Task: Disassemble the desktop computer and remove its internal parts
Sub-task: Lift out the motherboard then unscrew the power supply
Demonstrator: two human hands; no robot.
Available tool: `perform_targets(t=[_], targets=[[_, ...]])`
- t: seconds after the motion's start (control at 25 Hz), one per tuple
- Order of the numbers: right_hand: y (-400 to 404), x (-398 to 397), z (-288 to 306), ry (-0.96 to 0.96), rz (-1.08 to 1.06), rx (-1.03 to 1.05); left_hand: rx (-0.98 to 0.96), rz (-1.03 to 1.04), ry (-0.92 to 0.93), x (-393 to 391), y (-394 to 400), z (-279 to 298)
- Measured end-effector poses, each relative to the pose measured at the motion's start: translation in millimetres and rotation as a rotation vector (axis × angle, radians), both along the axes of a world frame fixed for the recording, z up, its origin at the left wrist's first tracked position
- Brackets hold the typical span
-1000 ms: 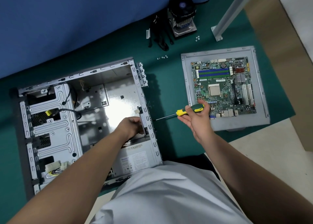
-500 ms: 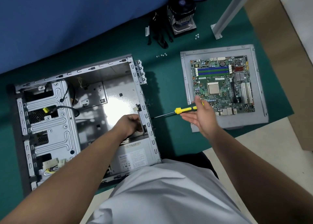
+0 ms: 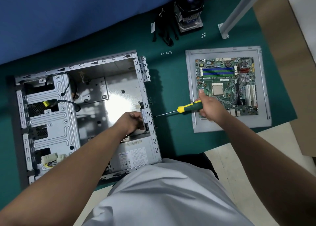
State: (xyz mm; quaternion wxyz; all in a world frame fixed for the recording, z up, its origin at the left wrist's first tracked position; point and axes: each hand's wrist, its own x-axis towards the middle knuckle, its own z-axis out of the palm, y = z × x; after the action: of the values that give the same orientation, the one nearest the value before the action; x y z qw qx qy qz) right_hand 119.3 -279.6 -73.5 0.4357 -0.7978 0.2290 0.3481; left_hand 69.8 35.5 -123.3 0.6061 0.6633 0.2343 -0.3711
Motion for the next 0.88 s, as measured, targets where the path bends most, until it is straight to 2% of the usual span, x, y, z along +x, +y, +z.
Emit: perform_targets(t=[0.04, 0.08, 0.2, 0.24, 0.36, 0.4, 0.56, 0.64, 0.72, 0.8, 0.88], targets=[[0.7, 1.8, -0.2, -0.043, 0.012, -0.031, 0.002, -0.012, -0.007, -0.4, 0.6, -0.4], [1.5, 3.9, 0.1, -0.041, -0.048, 0.037, -0.001, -0.018, -0.014, -0.6, 1.5, -0.5], [1.3, 7.6, 3.1, 0.063, -0.249, 0.36, -0.044, -0.013, -0.012, -0.3, 0.6, 1.0], [1.5, 8.0, 4.3, 0.093, -0.239, 0.352, -0.05, -0.012, -0.008, 0.3, -0.6, 3.2], [2.7, 8.1, 4.1, 0.056, -0.018, -0.012, -0.086, 0.009, 0.006, 3.3, -2.7, 6.3], [3.2, 8.3, 1.4, 0.031, -0.009, -0.044, -0.092, -0.004, 0.016, 4.1, -1.7, 7.5], [6.7, 8.9, -5.6, 0.091, -0.222, 0.204, -0.022, -0.177, 0.042, 0.6, 8.8, 9.4], [6.6, 7.3, -6.0, 0.125, -0.305, 0.262, 0.004, -0.218, 0.009, 1.5, 9.1, 10.4], [3.5, 4.4, -4.9, 0.162, -0.214, 0.184, 0.031, -0.253, -0.056, 2.9, 6.3, 11.0], [0.9, 3.7, -2.9, 0.105, 0.006, 0.041, 0.147, -0.386, -0.131, 3.4, 11.3, 13.1], [0.8, 3.3, -3.0, 0.061, -0.018, 0.094, 0.22, -0.534, -0.193, 3.3, 18.1, 16.0]])
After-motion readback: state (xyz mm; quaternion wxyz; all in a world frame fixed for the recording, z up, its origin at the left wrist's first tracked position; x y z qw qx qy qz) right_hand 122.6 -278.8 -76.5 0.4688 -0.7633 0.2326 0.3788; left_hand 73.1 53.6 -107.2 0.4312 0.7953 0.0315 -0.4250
